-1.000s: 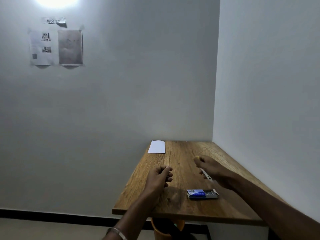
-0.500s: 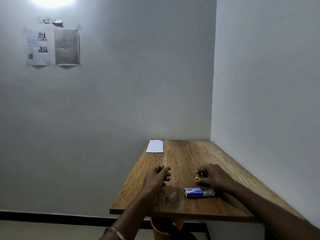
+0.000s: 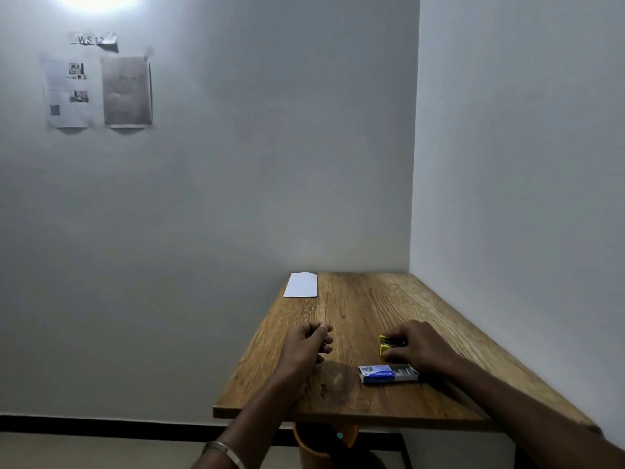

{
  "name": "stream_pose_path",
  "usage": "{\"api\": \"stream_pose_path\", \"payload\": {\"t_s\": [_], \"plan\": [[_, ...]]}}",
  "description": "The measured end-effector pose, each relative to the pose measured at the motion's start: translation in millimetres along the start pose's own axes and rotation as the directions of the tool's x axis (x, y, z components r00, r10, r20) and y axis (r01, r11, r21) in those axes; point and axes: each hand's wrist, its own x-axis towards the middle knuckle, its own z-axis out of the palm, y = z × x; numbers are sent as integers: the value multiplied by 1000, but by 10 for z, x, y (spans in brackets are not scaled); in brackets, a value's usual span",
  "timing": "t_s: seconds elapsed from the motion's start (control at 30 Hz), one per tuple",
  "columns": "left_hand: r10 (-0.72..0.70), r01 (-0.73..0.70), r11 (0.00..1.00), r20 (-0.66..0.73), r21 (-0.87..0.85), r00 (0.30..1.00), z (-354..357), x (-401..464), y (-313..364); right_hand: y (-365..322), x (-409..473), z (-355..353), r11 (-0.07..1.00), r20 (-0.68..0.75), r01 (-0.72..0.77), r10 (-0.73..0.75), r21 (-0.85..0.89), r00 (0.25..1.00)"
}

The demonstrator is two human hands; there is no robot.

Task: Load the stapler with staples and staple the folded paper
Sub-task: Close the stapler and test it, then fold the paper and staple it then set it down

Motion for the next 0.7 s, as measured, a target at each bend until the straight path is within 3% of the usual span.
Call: {"api": "stream_pose_path", "payload": {"t_s": [0.27, 0.43, 0.57, 0.7], "plan": [[34, -34, 997, -4, 68, 999, 9, 19, -2, -45, -10, -6, 997, -60, 25, -21, 75, 998], [137, -132, 951, 1, 280, 991, 48, 84, -53, -203, 80, 41, 994, 6, 105, -106, 32, 994], [237, -258, 760, 115, 597, 965, -34, 262, -43, -318, 246, 49, 984, 77, 174, -171, -38, 982], [129, -309, 532, 285, 788, 950, -125, 588, 55, -388, 536, 102, 970, 107, 220, -209, -101, 972]]}}
